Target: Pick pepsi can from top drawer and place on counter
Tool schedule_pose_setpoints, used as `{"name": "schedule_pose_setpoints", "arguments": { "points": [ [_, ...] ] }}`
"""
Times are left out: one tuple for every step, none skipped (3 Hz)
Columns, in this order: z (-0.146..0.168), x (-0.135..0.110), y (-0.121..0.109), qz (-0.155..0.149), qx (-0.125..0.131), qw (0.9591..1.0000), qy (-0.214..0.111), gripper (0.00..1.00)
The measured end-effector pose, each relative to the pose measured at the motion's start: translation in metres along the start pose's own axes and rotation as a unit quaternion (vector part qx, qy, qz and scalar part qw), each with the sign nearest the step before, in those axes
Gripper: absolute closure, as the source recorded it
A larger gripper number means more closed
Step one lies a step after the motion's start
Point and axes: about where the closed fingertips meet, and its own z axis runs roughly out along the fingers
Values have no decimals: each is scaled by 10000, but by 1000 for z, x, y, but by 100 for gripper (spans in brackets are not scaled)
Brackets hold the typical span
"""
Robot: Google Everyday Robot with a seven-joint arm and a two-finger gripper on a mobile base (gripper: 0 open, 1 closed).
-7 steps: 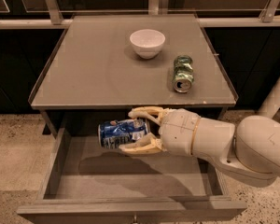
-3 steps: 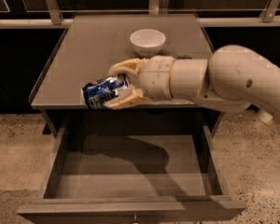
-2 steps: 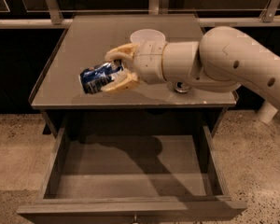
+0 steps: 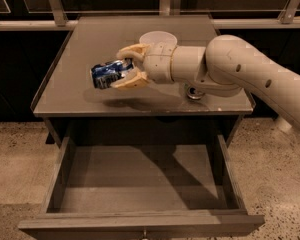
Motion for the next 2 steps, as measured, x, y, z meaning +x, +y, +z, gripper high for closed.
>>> {"name": "schedule_pose_setpoints", "arguments": {
  "points": [
    [10,20,-10,110,81,9999,-33,100],
    [10,20,-10,118,81,9999,-37,81]
  ]
}}
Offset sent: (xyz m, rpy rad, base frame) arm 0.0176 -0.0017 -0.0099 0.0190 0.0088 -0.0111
